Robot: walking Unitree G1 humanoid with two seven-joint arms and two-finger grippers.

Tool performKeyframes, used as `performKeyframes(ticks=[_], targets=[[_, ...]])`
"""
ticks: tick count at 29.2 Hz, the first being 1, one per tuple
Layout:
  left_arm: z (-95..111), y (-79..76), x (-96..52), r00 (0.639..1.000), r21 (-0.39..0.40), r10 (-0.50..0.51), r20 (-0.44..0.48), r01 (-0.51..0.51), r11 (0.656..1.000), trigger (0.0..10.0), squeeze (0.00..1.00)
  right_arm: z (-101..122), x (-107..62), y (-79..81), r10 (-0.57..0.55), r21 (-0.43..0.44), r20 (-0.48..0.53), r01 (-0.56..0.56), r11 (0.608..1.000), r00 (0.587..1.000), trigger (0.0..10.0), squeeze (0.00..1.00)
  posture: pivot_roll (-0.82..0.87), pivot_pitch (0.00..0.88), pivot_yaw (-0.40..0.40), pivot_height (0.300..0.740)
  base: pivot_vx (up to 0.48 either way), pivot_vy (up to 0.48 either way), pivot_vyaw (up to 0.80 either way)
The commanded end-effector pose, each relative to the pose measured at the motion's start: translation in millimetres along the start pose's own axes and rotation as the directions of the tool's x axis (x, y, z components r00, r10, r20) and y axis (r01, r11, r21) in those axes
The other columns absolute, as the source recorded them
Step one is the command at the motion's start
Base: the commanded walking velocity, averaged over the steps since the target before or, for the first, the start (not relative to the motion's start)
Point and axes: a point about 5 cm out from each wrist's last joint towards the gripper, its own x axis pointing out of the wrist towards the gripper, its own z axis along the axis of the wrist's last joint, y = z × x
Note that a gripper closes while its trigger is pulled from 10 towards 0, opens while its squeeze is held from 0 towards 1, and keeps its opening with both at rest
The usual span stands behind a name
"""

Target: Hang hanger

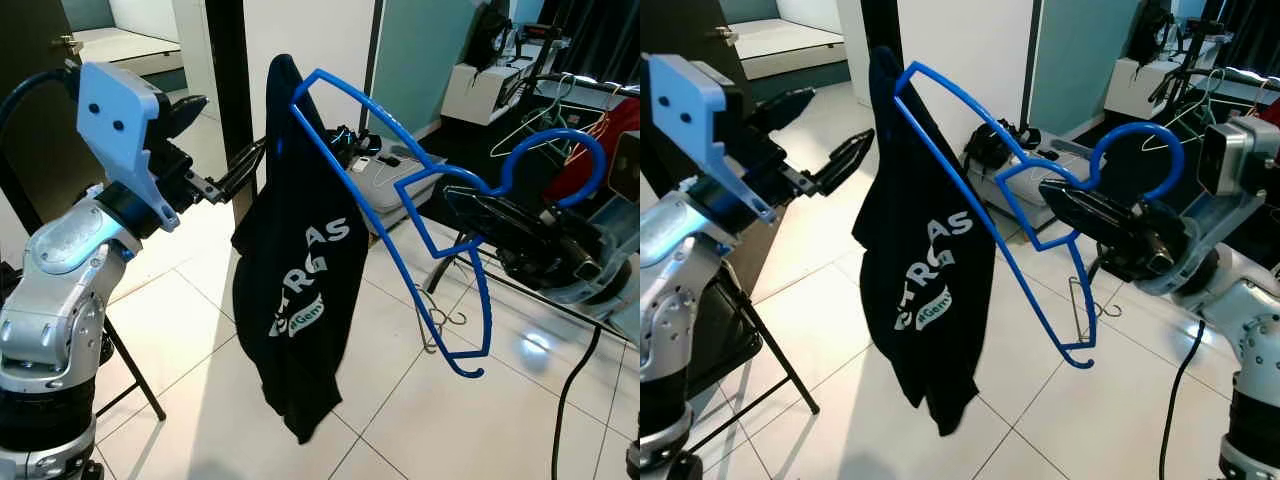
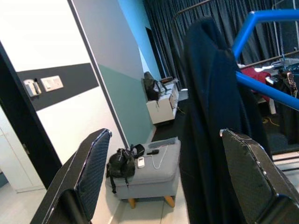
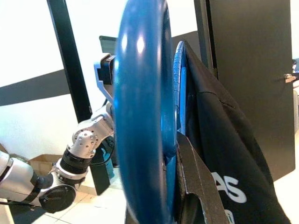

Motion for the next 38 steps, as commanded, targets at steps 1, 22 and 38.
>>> performKeyframes(ticks=[1,22,38], targets=[[-0.1,-2.6,-0.3,1.0,0.001,-0.008,-0.002,0.008,1.0,10.0,0.0,5.8,2.1,1.8,0.024,-0.034,0.012,-0.024,0.999,1.0,10.0,0.0,-0.01,0.0,-0.035,0.74,0.0,0.0,0.0],[6.5,-8.4,0.0,0.998,-0.03,-0.047,0.036,0.048,0.998,10.0,0.0,7.4,3.5,2.1,0.029,-0.036,0.01,-0.029,0.999,1.0,10.0,0.0,0.0,0.0,-0.038,0.74,0.0,0.0,0.0],[1.4,-14.3,1.1,0.998,-0.029,-0.06,0.012,0.06,0.998,10.0,0.0,8.6,6.0,2.7,0.031,-0.041,0.008,-0.031,0.999,0.999,10.0,0.0,-0.01,0.0,-0.039,0.74,0.0,0.0,0.0]])
